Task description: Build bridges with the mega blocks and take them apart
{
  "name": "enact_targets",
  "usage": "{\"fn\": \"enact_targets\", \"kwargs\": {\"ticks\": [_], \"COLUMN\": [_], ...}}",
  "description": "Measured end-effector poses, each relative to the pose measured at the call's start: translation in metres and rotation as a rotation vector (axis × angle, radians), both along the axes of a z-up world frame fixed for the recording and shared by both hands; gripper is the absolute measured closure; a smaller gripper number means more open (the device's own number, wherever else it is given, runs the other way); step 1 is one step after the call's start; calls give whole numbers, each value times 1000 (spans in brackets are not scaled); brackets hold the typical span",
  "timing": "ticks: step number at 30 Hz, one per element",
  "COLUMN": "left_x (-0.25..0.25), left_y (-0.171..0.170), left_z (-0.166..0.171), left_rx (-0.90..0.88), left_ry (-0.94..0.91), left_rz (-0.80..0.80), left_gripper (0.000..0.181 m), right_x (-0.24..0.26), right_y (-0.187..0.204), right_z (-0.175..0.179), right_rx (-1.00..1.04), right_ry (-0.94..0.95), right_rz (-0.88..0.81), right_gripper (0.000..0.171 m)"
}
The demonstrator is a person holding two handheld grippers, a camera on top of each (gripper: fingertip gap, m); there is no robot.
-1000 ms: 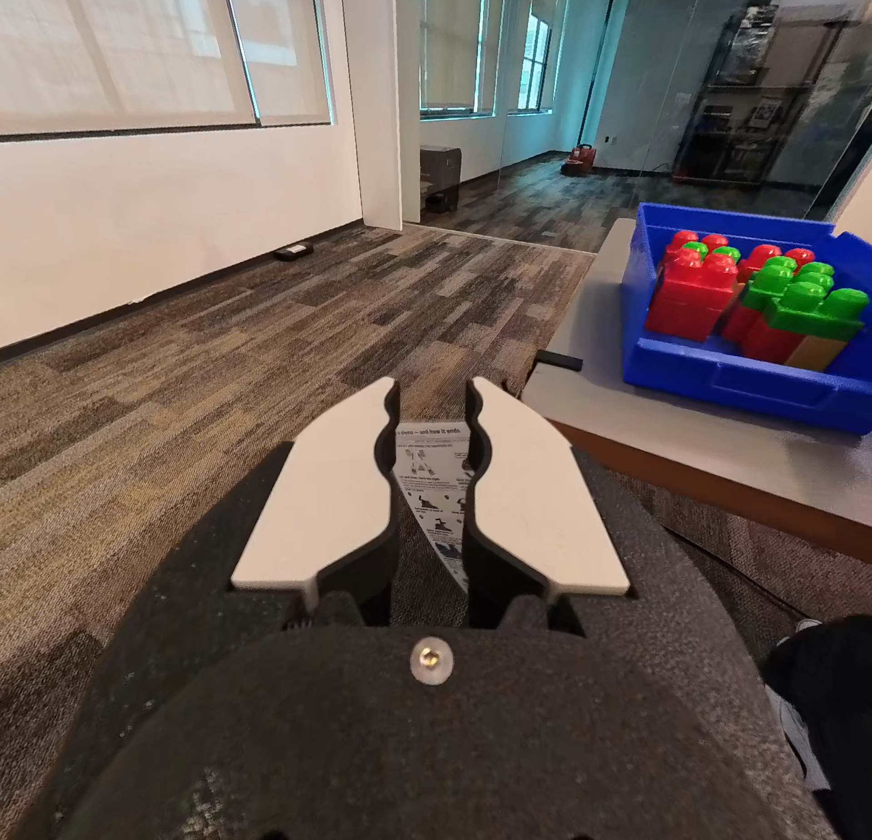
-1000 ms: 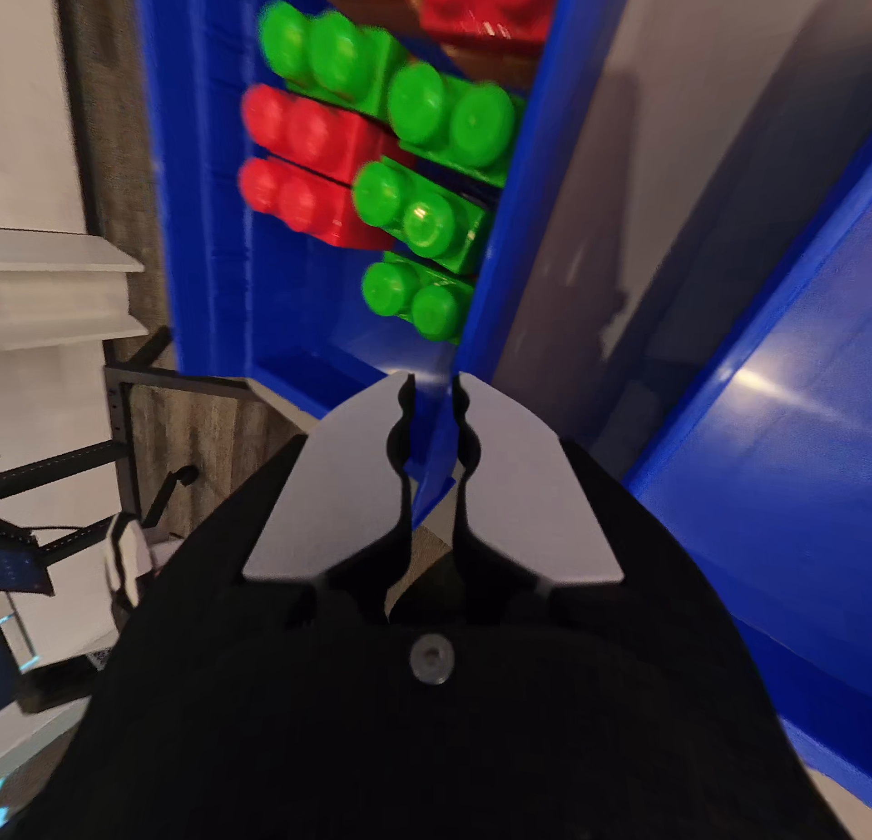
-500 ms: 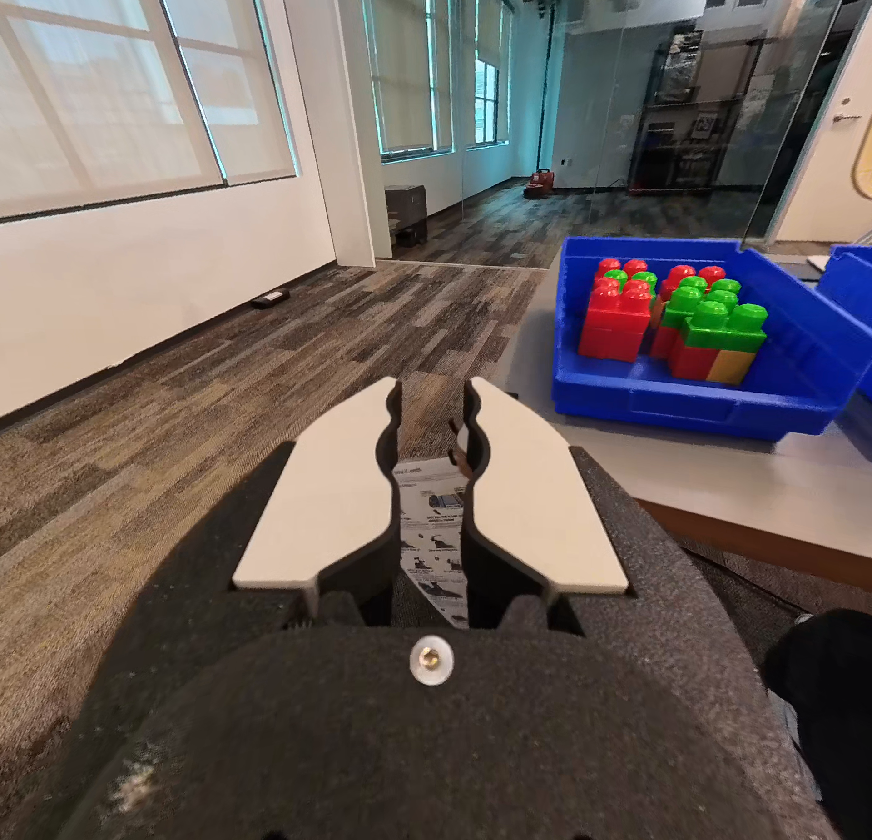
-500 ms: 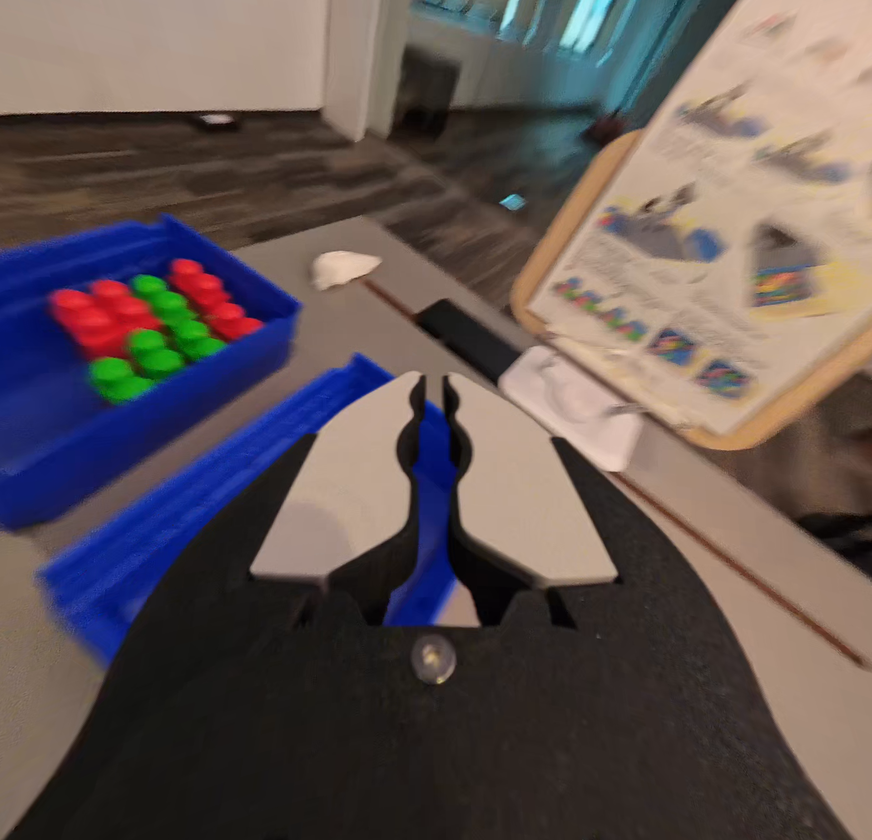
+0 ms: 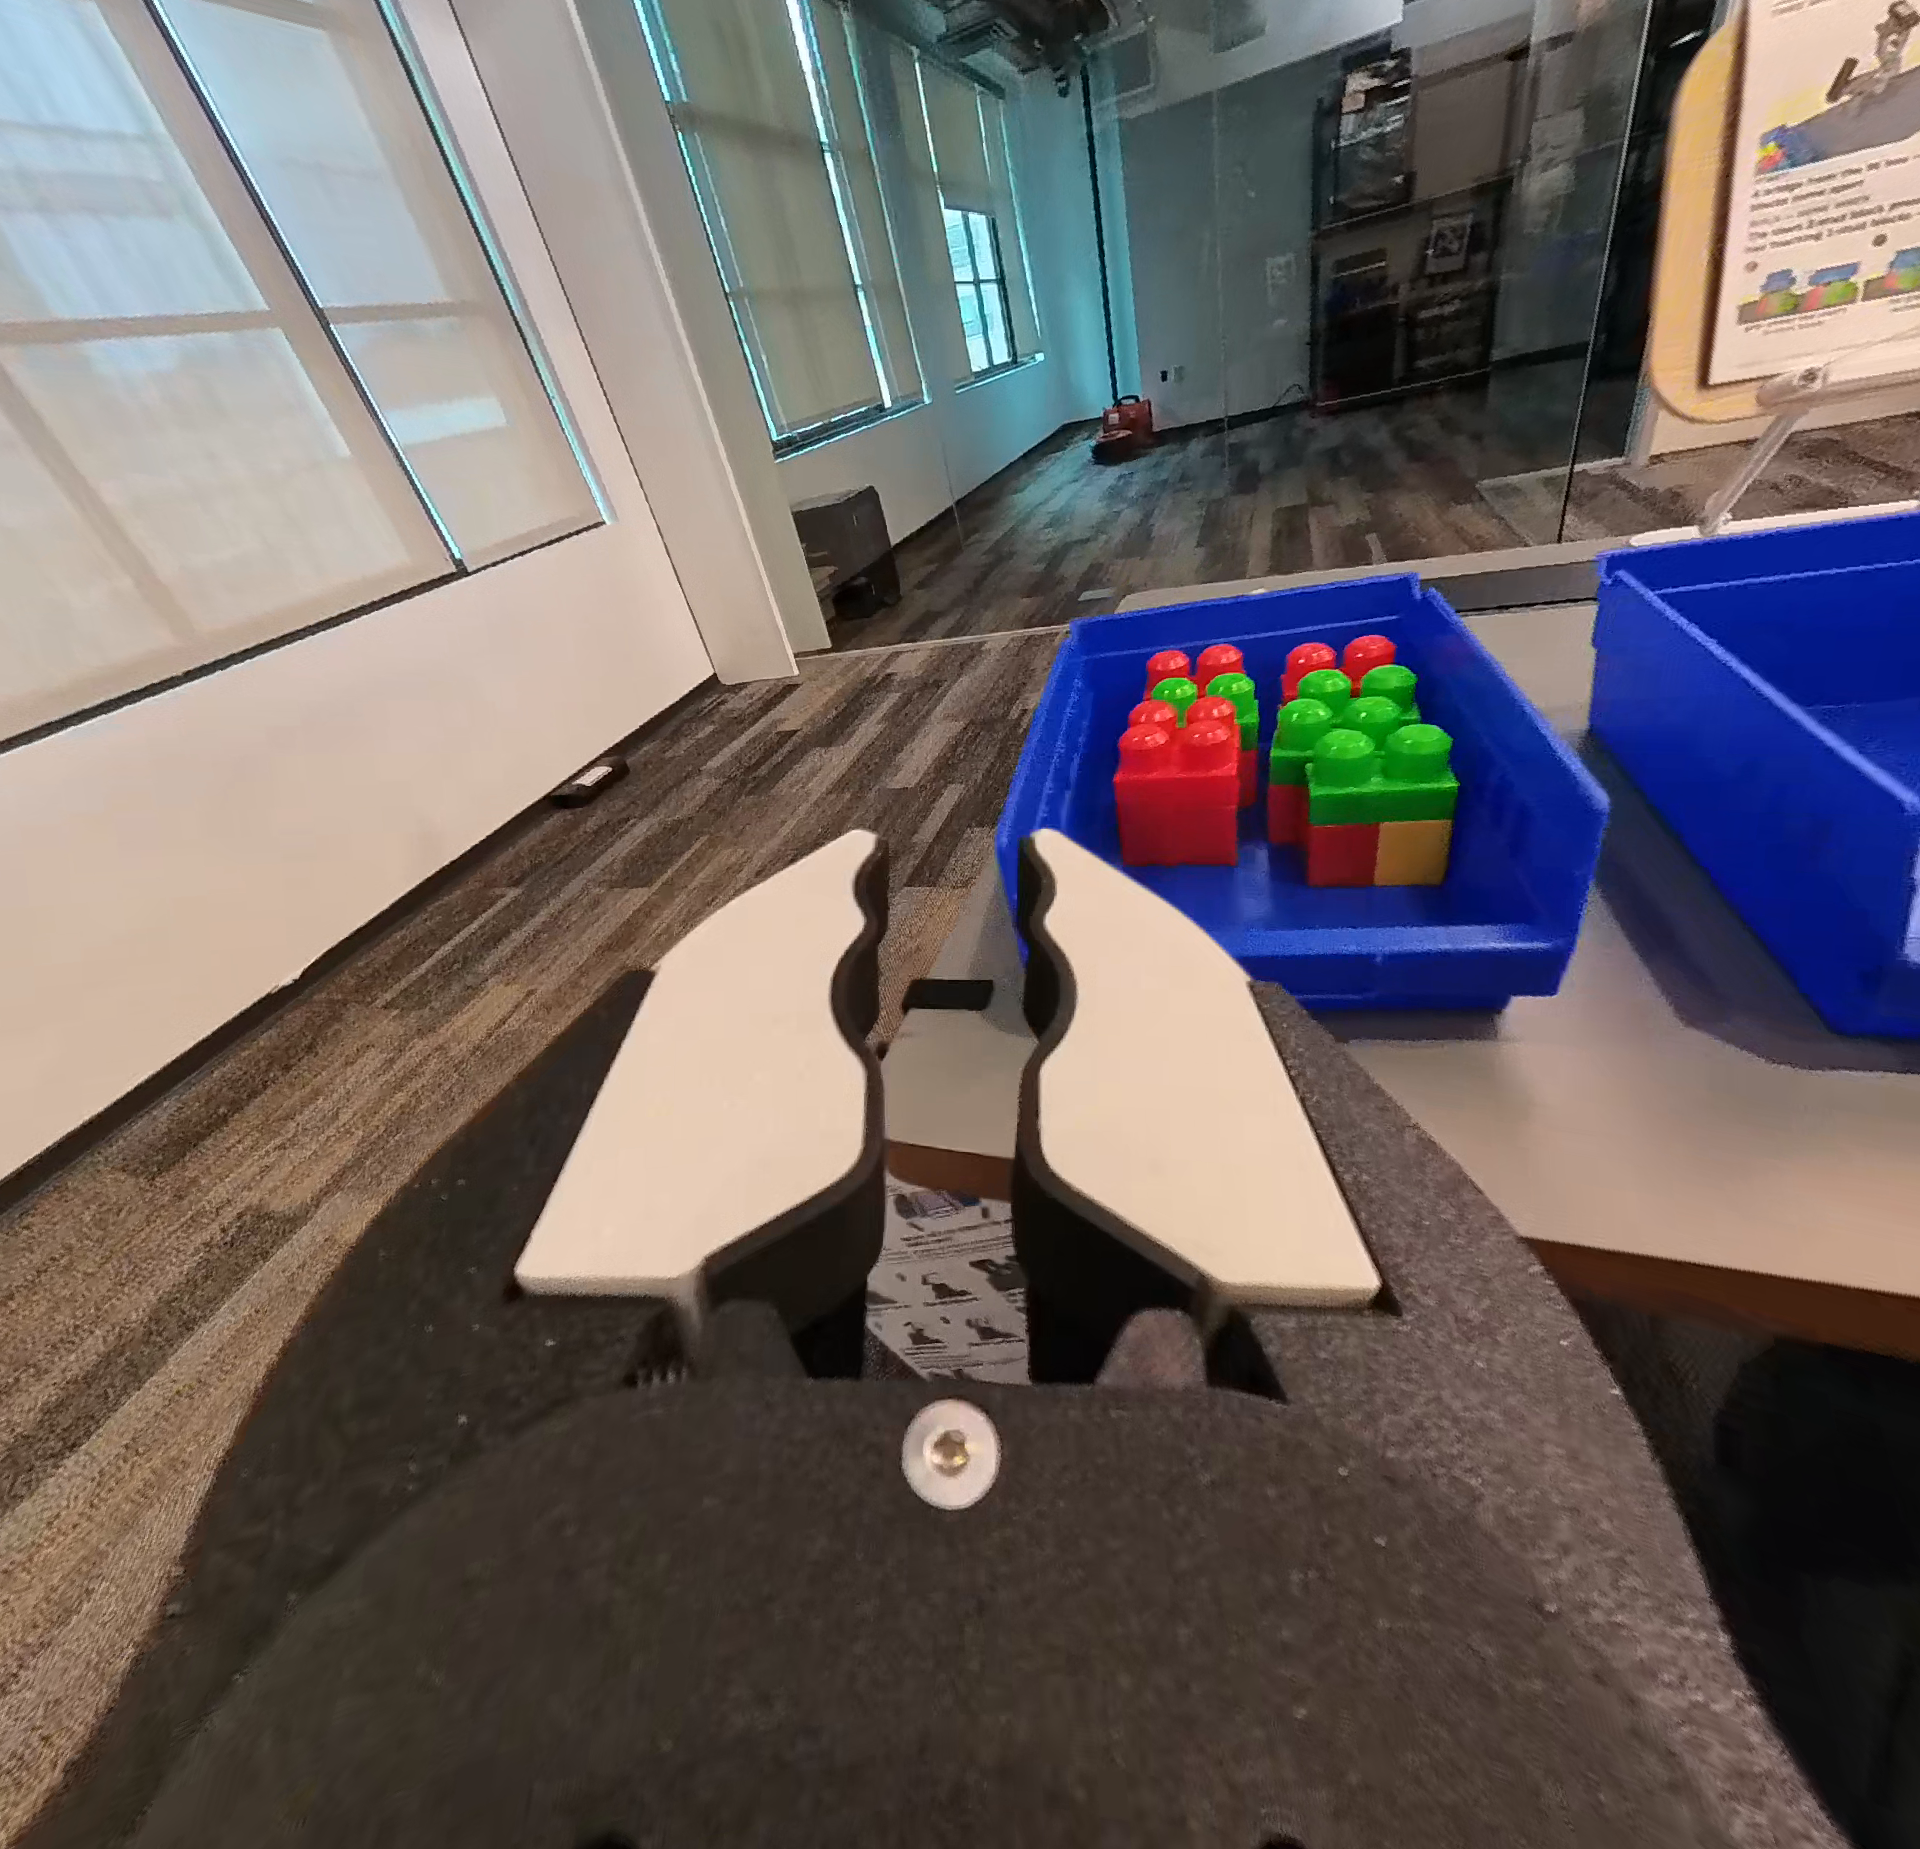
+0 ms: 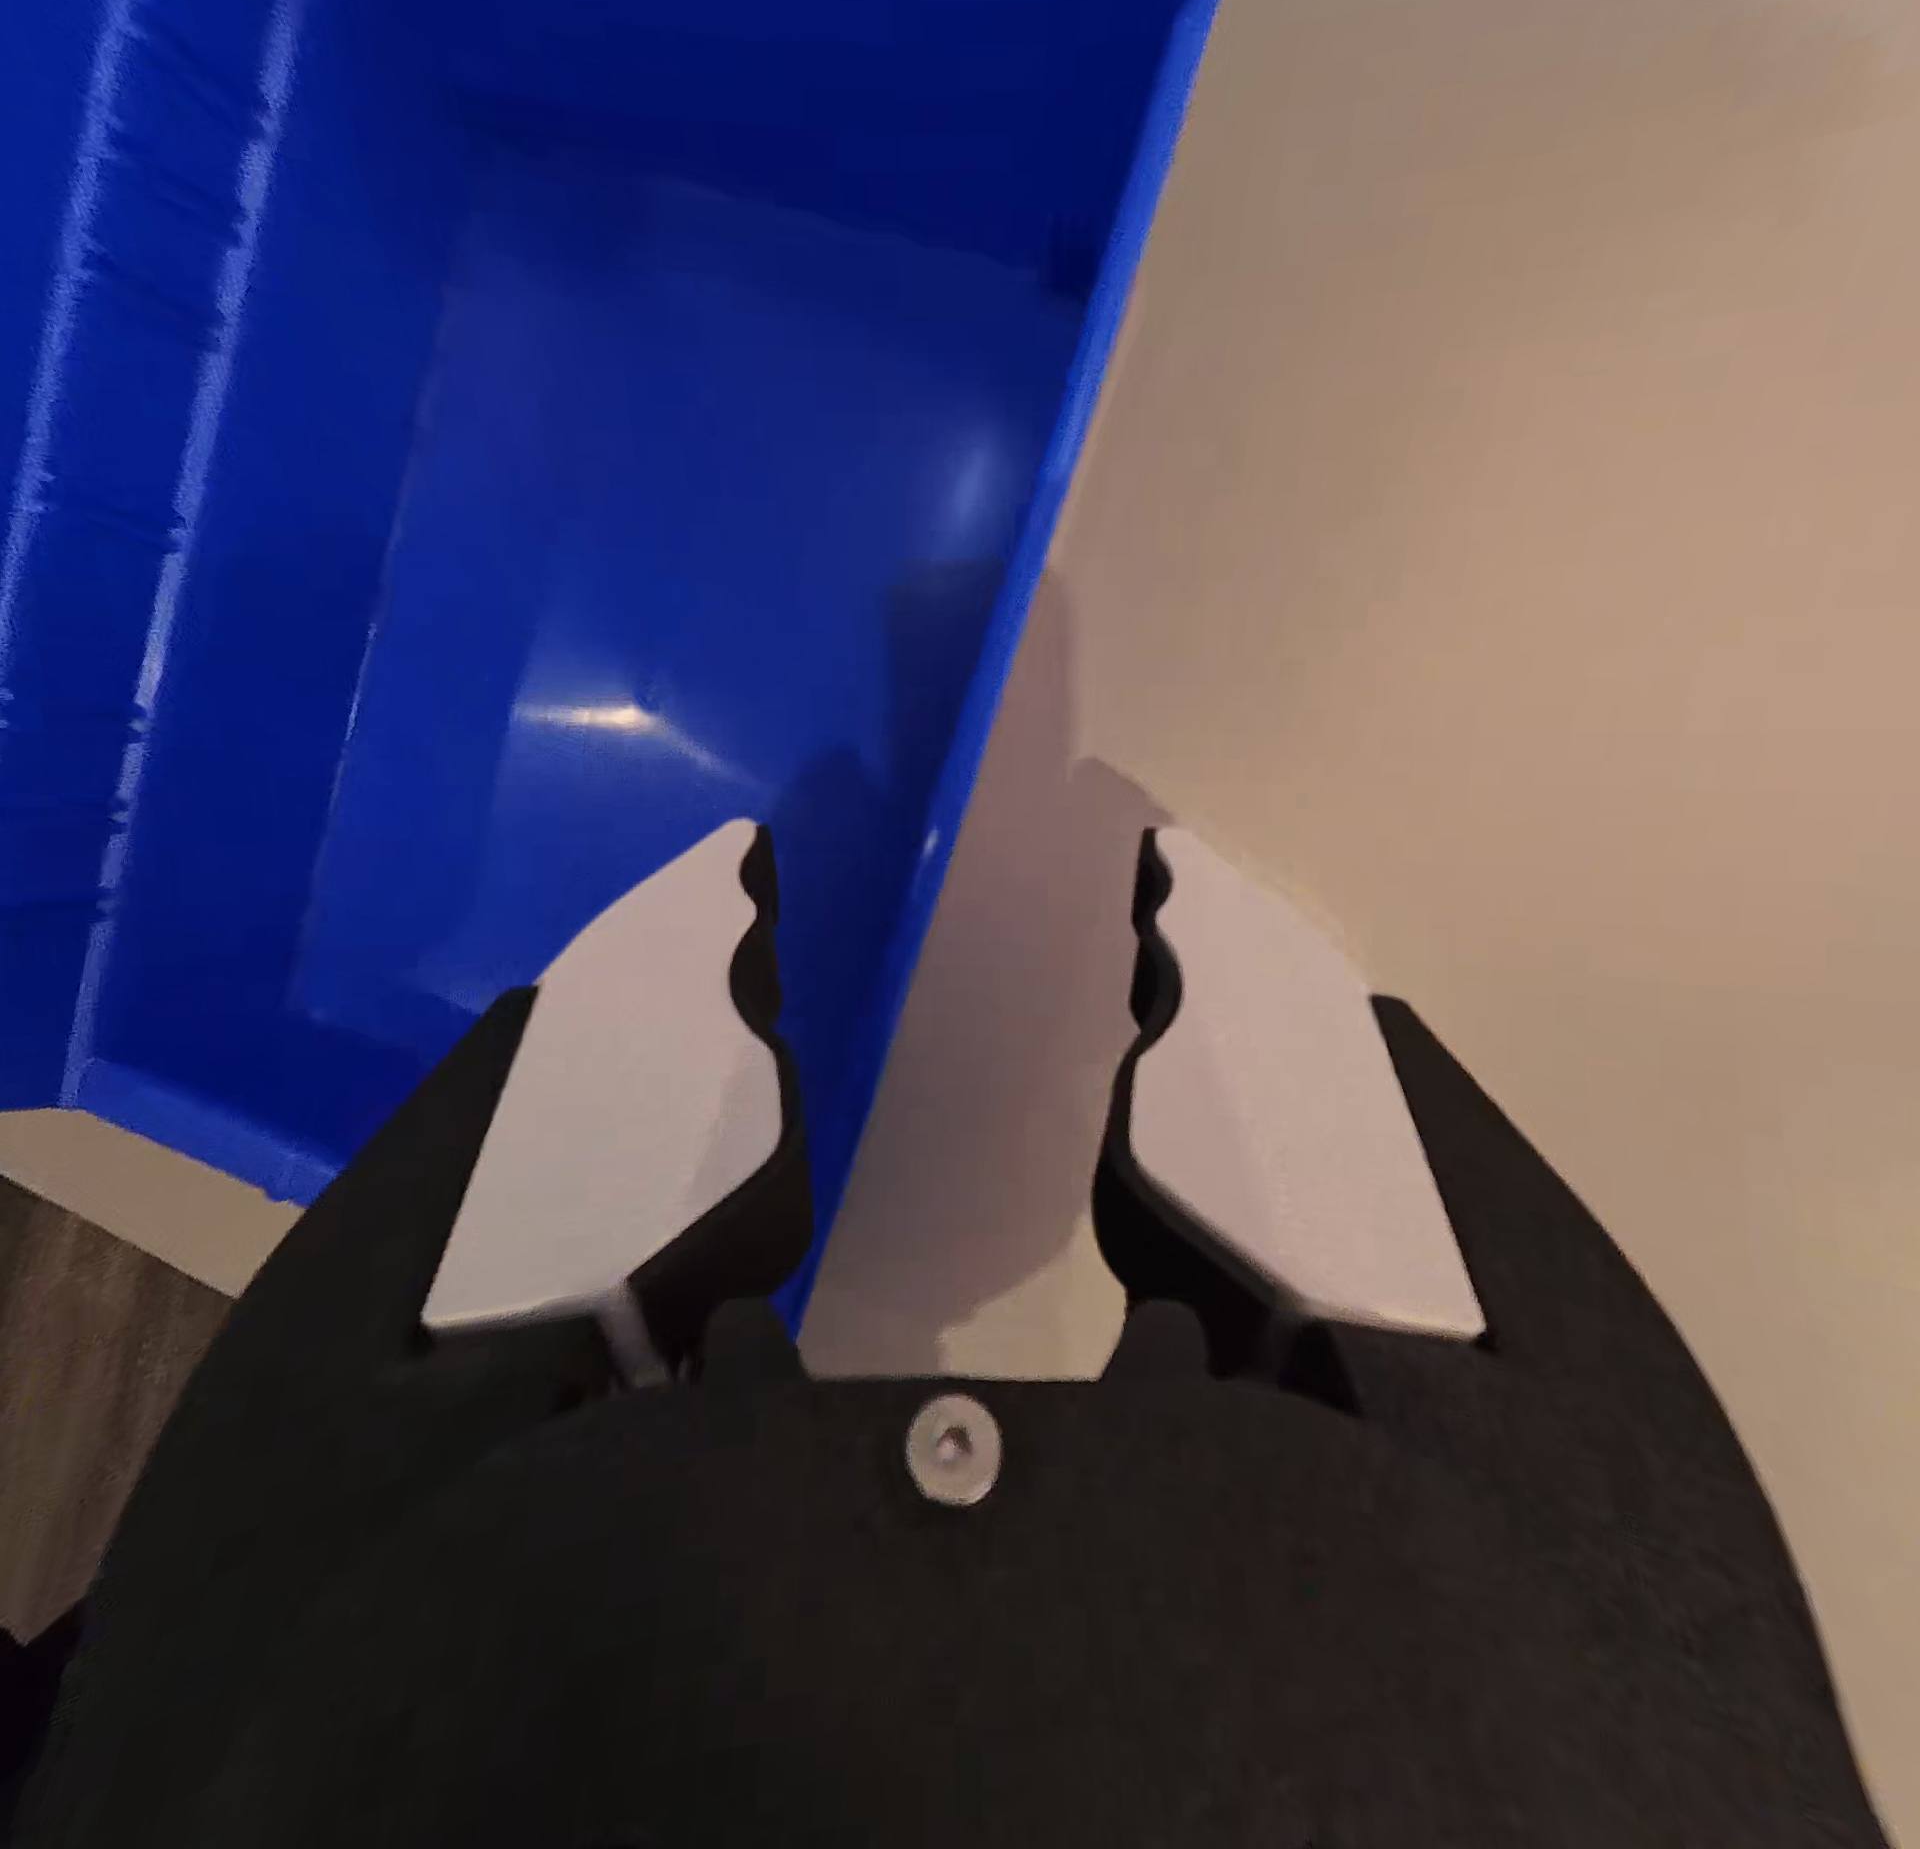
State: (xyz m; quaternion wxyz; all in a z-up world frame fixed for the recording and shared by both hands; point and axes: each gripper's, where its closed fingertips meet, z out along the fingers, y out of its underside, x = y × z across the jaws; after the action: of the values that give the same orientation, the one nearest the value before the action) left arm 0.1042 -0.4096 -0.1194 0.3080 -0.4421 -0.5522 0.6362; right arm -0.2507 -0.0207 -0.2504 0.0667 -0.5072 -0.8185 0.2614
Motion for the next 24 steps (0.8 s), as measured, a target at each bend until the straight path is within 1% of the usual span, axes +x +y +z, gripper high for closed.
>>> {"fn": "enact_targets", "kwargs": {"ticks": [2,3,4,6,8,10,12,14,17,21,24], "left_x": [-9,-13,-18,-25,-31,-38,-46,-55,-69,-86,-93], "left_y": [10,15,20,29,38,46,56,67,85,114,131], "left_z": [1,1,1,3,7,11,12,10,6,2,4], "left_rx": [-8,-13,-20,-40,-57,-72,-81,-89,-104,-124,-147], "left_ry": [-12,-25,-39,-60,-68,-70,-75,-93,-120,-153,-159], "left_rz": [-11,-16,-21,-24,-28,-32,-42,-54,-72,-104,-98], "left_gripper": [158,158,158,158,158,158,158,158,158,158,158], "right_x": [6,10,13,9,7,4,1,-2,-3,-1,0], "right_y": [-6,-5,-6,-2,5,28,63,109,196,311,392], "right_z": [-21,-31,-38,-39,-39,-39,-40,-40,-41,-42,-43], "right_rx": [45,90,122,158,141,132,101,104,126,75,94], "right_ry": [-92,-139,-168,-164,-192,-209,-241,-263,-295,-326,-324], "right_rz": [13,22,41,50,63,51,35,11,-71,-172,-237], "right_gripper": [122,136,160,163,164,165,166,166,166,167,166]}}
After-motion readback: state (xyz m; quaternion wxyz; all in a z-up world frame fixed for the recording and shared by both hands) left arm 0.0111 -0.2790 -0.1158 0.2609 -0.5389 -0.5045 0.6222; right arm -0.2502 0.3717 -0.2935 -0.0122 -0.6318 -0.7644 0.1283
